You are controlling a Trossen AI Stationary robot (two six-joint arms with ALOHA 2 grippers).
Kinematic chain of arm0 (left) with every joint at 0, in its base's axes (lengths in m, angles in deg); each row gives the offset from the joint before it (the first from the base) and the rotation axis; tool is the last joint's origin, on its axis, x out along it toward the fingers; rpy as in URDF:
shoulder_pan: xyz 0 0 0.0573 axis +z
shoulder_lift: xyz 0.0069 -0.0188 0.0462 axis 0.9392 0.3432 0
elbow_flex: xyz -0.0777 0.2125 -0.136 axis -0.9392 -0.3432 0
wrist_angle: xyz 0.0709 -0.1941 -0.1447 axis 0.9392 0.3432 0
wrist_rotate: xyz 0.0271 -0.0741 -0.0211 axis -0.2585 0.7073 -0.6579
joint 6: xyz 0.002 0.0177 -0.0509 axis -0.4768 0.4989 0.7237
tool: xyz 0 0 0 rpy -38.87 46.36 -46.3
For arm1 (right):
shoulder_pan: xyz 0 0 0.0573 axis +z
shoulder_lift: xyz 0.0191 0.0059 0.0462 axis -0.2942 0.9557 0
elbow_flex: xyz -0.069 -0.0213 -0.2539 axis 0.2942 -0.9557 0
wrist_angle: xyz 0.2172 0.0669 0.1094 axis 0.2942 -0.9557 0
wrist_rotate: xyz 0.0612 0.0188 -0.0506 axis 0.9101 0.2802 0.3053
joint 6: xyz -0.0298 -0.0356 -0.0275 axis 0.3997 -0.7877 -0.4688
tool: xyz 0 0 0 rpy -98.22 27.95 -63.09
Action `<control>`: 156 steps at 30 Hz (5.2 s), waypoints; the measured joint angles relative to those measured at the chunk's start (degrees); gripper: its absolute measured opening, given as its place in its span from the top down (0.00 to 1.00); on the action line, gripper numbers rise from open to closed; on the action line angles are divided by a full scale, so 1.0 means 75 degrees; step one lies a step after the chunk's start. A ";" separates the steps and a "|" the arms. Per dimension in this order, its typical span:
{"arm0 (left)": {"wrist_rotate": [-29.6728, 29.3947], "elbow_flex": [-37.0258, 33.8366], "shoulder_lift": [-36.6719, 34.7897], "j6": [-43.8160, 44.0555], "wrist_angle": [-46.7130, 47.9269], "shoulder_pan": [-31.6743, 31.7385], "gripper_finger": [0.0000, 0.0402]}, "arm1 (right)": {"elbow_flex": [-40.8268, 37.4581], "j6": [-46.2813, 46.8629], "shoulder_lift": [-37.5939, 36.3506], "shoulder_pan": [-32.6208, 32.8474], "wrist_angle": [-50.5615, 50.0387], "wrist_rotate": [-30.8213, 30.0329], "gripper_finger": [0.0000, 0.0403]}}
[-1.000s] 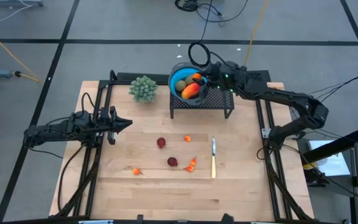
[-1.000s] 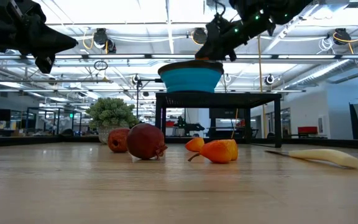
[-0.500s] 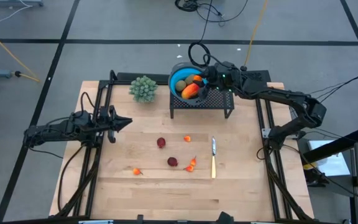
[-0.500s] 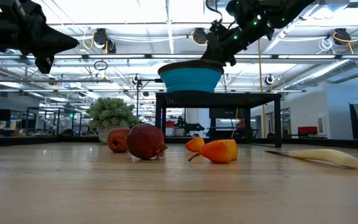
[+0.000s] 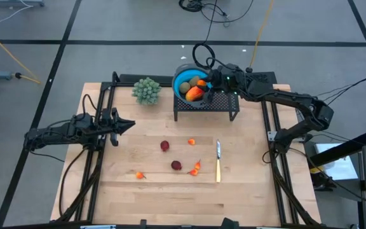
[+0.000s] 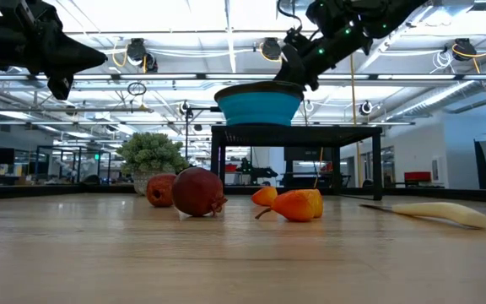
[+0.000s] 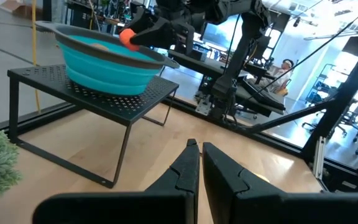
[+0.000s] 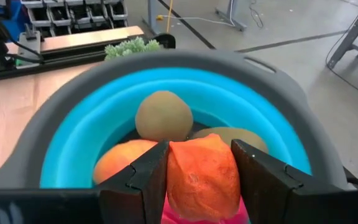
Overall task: Pick & Place Fruit
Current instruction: Put the orange into the blue strainer bowl on the shelf, then put the orange peach into the blue strainer bowl on the shelf
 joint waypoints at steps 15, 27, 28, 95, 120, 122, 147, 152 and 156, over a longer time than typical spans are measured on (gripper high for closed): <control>0.0000 0.0000 0.0000 0.0003 -0.0003 0.0000 0.95 | 0.0000 0.0060 0.0000 0.0000 -0.0274 -0.0003 0.60; 0.0002 0.0000 0.0000 0.0009 0.0000 0.0000 0.95 | 0.0000 0.0063 0.0000 0.0000 -0.0274 0.0009 0.60; 0.0000 0.0000 0.0000 0.0006 0.0000 0.0000 0.95 | 0.0000 0.0065 0.0000 0.0000 -0.0274 0.0009 0.59; 0.0021 0.1825 0.4469 -0.0201 -0.2305 -0.0003 0.99 | -0.0673 0.0611 -0.6304 0.1306 -0.4155 -0.1652 1.00; 0.0009 0.7681 0.8916 -0.0183 0.3204 -0.0427 1.00 | -0.3907 0.1272 -1.0102 0.1306 -0.2863 -0.1617 1.00; 0.0006 0.8163 0.9258 -0.0116 0.3684 -0.0530 0.99 | -0.4083 0.1263 -1.0285 0.1306 -0.2777 -0.1620 1.00; 0.1676 0.9737 1.1849 0.3978 0.7484 -0.2084 0.98 | -0.5321 0.1211 -1.0923 0.1306 -0.2399 -0.1600 1.00; 0.1568 0.9737 1.2273 0.3503 0.7924 -0.2577 0.99 | -0.5321 0.0945 -1.0923 0.1303 -0.2399 -0.1591 1.00; 0.1479 0.9737 1.2614 0.2971 0.8119 -0.2956 0.96 | -0.5321 0.0873 -1.0923 0.1303 -0.2402 -0.1592 1.00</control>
